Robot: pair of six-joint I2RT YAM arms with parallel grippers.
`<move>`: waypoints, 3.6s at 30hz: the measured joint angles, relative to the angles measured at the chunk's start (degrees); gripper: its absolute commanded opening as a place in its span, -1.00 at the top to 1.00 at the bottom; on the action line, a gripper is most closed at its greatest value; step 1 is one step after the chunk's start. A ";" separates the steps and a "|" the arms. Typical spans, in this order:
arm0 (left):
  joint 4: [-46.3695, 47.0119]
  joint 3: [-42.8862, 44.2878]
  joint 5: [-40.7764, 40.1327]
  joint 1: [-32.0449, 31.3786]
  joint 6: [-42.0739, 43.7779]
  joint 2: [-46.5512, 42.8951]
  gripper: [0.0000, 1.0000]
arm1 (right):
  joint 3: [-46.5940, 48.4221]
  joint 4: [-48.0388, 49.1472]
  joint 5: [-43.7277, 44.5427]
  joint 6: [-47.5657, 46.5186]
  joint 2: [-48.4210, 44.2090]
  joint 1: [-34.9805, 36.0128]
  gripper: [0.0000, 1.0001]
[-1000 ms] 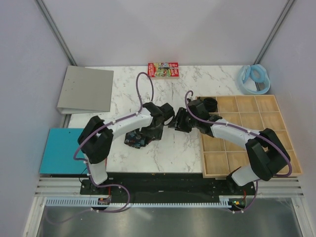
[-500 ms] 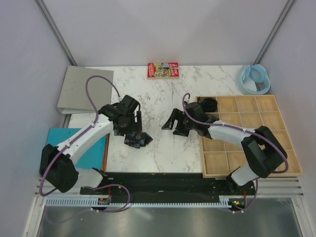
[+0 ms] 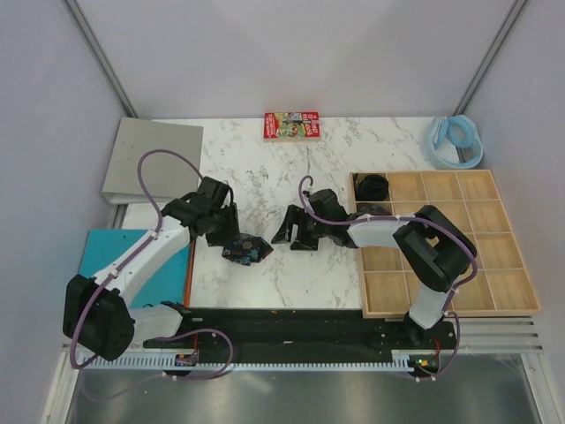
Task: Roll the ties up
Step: Roll the tie at the center of the board, then pick up the tie at the center of the board.
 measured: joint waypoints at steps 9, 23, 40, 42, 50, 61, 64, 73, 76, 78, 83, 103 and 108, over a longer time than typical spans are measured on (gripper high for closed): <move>6.14 -4.85 5.92 0.17 0.15 -4.24 0.33 | 1.68 5.84 -4.24 -2.58 4.52 0.00 -0.64; 12.74 -7.37 9.51 0.17 0.07 -4.61 0.55 | 2.86 10.27 -7.28 -4.90 7.48 0.00 -0.63; 13.27 -11.80 5.25 0.17 -4.92 -4.42 0.65 | 5.35 15.15 -10.32 -5.73 11.65 0.92 -0.60; 13.29 -12.31 4.46 0.17 -5.33 -4.28 0.64 | 5.64 15.45 -10.38 -5.88 12.00 1.20 -0.60; 14.71 -14.16 3.65 0.15 -6.10 -1.27 0.68 | 5.75 17.57 -11.34 -5.66 13.07 1.97 -0.57; 17.03 -15.32 3.61 0.17 -6.45 -0.66 0.68 | 5.64 20.44 -12.48 -3.23 14.29 2.93 -0.55; 17.22 -15.34 3.52 0.17 -6.47 -0.50 0.69 | 5.40 21.55 -12.61 -2.25 14.56 3.78 -0.51; 17.59 -15.34 3.21 0.17 -6.54 0.00 0.70 | 4.63 26.21 -13.11 1.46 16.37 5.84 -0.39; 17.62 -15.37 3.19 0.15 -6.54 0.00 0.70 | 4.48 26.80 -13.03 2.47 16.72 5.86 -0.33; 17.62 -15.37 3.19 0.17 -6.54 0.00 0.70 | 4.42 27.32 -12.81 3.21 17.05 5.99 -0.27; 17.64 -15.41 3.19 0.17 -6.56 0.00 0.70 | 3.91 28.48 -11.54 4.87 17.46 6.38 -0.12; 18.25 -15.74 2.80 0.17 -6.78 -0.11 0.33 | 2.54 34.84 -6.95 12.15 20.22 8.72 0.62; 17.68 -15.85 2.82 0.15 -6.82 -1.51 0.19 | 2.54 34.86 -6.71 12.63 20.22 9.11 0.72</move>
